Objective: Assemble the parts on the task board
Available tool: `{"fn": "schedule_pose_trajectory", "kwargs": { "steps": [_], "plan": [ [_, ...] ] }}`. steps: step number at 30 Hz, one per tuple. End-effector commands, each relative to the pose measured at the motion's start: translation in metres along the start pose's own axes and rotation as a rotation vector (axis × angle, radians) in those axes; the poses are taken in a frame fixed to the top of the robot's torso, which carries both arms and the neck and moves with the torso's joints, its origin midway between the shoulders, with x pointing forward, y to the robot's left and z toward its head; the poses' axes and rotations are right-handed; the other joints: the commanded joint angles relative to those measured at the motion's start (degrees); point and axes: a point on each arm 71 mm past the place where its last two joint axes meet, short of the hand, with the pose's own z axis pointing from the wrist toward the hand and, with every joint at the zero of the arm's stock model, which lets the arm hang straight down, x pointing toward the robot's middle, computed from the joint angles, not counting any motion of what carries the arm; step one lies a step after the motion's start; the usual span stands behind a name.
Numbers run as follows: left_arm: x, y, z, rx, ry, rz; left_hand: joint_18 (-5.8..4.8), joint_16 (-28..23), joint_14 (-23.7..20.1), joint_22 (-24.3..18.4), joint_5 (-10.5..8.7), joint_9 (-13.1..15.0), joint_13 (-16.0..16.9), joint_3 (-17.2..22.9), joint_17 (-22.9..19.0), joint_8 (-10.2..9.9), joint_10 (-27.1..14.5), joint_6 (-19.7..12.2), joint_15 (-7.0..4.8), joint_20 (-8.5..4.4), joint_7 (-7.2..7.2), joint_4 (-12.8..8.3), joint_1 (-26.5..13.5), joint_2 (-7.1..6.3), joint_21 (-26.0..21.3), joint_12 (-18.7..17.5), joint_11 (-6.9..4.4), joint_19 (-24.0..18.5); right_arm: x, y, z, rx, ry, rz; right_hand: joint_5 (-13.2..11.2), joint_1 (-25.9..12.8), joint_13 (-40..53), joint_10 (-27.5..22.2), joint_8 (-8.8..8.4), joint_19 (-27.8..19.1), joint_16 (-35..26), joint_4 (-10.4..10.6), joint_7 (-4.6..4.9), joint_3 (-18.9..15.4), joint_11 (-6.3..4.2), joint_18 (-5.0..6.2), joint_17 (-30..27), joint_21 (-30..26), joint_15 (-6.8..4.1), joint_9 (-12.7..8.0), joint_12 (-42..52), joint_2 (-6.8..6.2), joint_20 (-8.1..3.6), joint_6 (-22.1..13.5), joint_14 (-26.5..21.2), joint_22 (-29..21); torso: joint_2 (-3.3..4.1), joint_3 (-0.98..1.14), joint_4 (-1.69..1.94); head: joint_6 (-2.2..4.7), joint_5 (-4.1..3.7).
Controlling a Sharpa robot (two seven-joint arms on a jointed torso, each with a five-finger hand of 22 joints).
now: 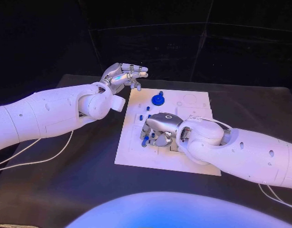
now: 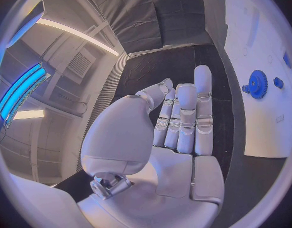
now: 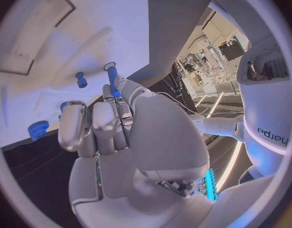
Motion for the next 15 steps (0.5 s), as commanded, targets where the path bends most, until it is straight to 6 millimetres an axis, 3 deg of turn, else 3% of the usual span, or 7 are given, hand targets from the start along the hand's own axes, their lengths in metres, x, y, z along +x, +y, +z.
{"fn": "schedule_pose_trajectory", "kwargs": {
  "steps": [1, 15],
  "plan": [
    [0.0014, -0.0015, 0.0009, 0.006, 0.011, -0.009, 0.76, -0.25, -0.45, -0.05, 0.24, -0.06, -0.04, -0.23, -0.05, 0.37, -0.41, -0.22, 0.13, -0.01, 0.15, -0.06, 0.41, 0.0, -0.33, 0.18, -0.18, -0.32, 0.0025, 0.0003, 0.0003, 0.004, 0.041, -0.028, 0.26, -0.14, 0.08, 1.73, -0.16, 0.14, -0.08, 0.04, 0.22, 0.43, -1.44, -1.1, -0.05, 0.23, -0.02, -0.07, -0.06, 0.21, 0.16, -0.1, -0.14, -0.03, 0.04, 0.01, 0.01, -0.17, 0.12],
    [0.0006, -0.0015, 0.0005, 0.005, 0.01, -0.009, 0.76, -0.25, -0.45, -0.05, 0.24, -0.06, -0.04, -0.23, -0.05, 0.37, -0.41, -0.22, 0.13, -0.01, 0.15, -0.06, 0.41, 0.0, -0.33, 0.18, -0.18, -0.32, 0.0032, -0.0019, 0.0036, 0.042, 0.028, -0.082, 0.21, -0.52, 0.11, 1.78, -0.15, 0.09, -0.1, 0.04, 0.22, 0.61, -1.43, -1.08, -0.16, 0.21, 0.0, -0.06, -0.12, 0.19, 0.2, -0.1, -0.16, -0.06, 0.02, -0.01, 0.01, -0.22, 0.38]
  ]
}}
